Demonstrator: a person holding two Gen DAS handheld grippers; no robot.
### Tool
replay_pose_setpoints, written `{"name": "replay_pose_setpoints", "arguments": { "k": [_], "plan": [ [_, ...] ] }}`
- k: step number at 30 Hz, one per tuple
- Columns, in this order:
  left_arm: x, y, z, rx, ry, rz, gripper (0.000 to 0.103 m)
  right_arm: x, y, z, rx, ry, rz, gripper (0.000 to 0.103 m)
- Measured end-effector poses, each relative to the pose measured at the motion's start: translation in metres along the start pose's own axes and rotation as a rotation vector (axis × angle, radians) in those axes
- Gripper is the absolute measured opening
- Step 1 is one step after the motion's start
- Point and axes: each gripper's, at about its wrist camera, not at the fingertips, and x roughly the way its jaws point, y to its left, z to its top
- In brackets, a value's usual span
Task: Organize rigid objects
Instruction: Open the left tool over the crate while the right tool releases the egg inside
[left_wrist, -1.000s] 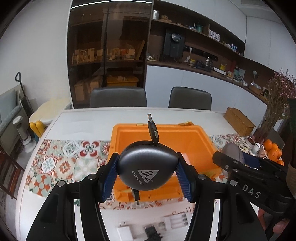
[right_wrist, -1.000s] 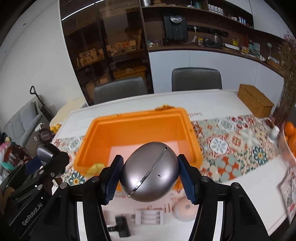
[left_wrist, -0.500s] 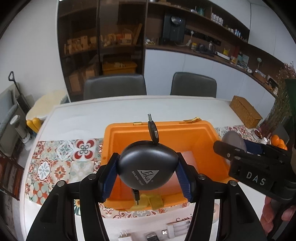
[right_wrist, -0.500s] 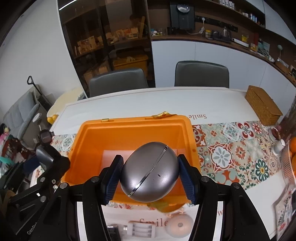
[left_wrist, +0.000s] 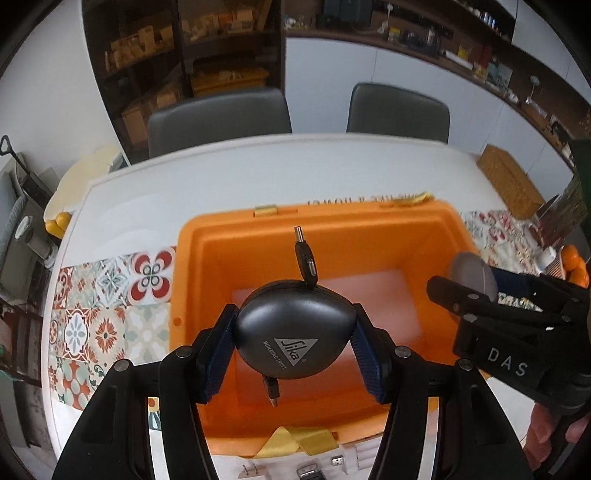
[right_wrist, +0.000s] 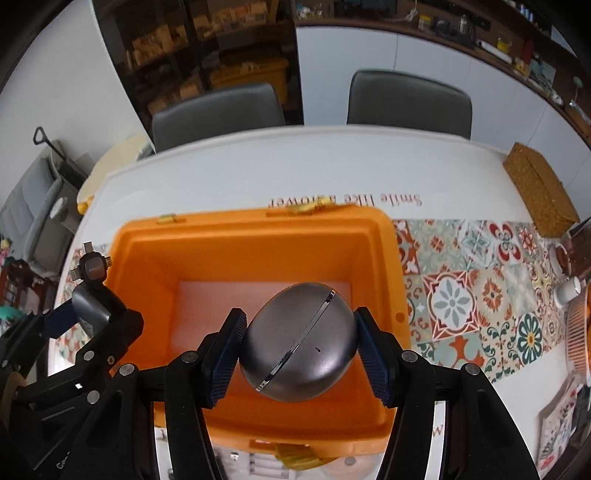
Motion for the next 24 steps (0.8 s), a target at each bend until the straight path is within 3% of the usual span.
{"name": "replay_pose_setpoints", "arguments": {
  "k": [7,15,24],
  "plan": [
    [0.026,0.001,-0.006,-0.016,0.082,-0.003,0.059,0.020,-0.001,-0.003,-0.018,0.049,-0.015,0.060],
    [0.035,0.002,-0.007,-0.025,0.108,0.013,0.060,0.030,0.000,-0.003,-0.026,0.066,-0.012,0.060],
    [0.022,0.004,-0.002,-0.032,0.067,0.093,0.080,0.027,-0.001,-0.003,-0.023,0.063,-0.007,0.060]
  ]
}}
